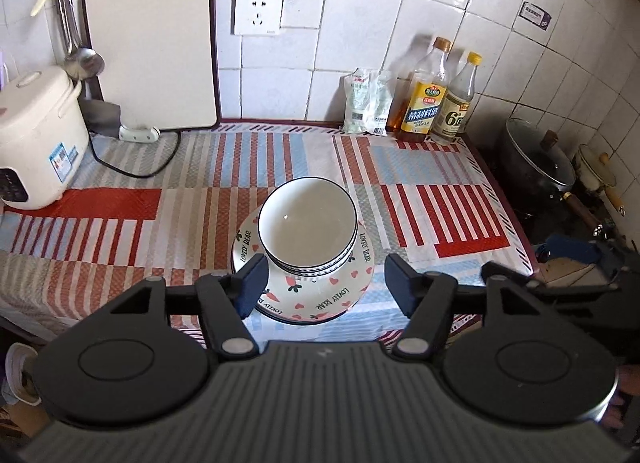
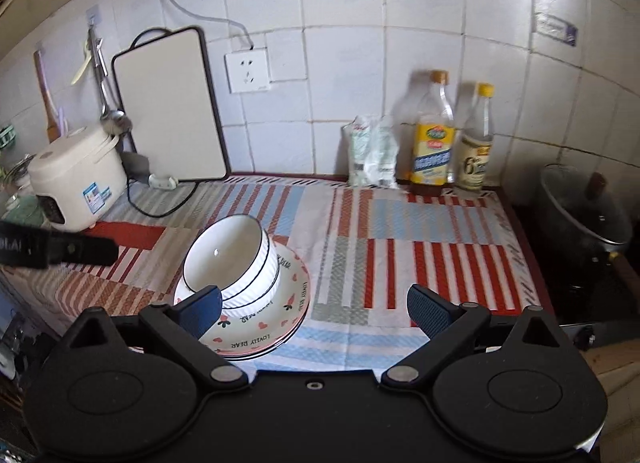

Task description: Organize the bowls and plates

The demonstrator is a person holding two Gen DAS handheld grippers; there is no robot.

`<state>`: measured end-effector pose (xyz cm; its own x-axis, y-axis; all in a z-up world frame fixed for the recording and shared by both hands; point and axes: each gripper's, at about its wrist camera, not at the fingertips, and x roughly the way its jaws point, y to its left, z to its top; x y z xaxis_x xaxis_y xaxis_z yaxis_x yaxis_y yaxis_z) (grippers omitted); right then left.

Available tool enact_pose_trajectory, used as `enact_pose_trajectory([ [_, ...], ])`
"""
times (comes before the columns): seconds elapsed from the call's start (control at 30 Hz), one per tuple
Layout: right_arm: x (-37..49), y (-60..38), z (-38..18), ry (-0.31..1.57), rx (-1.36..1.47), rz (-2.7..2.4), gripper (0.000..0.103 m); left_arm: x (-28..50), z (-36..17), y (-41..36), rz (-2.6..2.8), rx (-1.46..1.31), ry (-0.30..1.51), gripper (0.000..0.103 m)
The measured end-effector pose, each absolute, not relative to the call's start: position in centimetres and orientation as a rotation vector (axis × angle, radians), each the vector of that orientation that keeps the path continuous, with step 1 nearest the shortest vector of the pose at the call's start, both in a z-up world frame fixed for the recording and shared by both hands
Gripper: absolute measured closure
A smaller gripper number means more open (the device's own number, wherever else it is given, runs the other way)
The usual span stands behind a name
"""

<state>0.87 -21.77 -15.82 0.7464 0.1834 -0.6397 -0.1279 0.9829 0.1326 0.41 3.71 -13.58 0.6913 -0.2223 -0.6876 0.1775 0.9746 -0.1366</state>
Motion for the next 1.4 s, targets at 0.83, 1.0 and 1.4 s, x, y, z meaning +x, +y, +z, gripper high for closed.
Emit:
enact_pose_trajectory([
  [0.83, -6.1, -22.5, -10.0, 0.719, 0.024, 0.092, 0.000, -6.4, -11.4, 2.4, -0.130, -0.076, 0.646, 0.003],
  [1.0, -6.5, -22.9, -9.9, 0.705, 0.032, 0.082, 0.000, -7.0, -11.4, 1.5, -0.097, -0.032, 0.639, 0.003],
  [1.4, -6.3, -24.4, -10.4, 0.728, 0.070, 0.017, 0.001, -7.0, -10.9, -0.4, -0.099, 0.047, 0.657, 0.003],
])
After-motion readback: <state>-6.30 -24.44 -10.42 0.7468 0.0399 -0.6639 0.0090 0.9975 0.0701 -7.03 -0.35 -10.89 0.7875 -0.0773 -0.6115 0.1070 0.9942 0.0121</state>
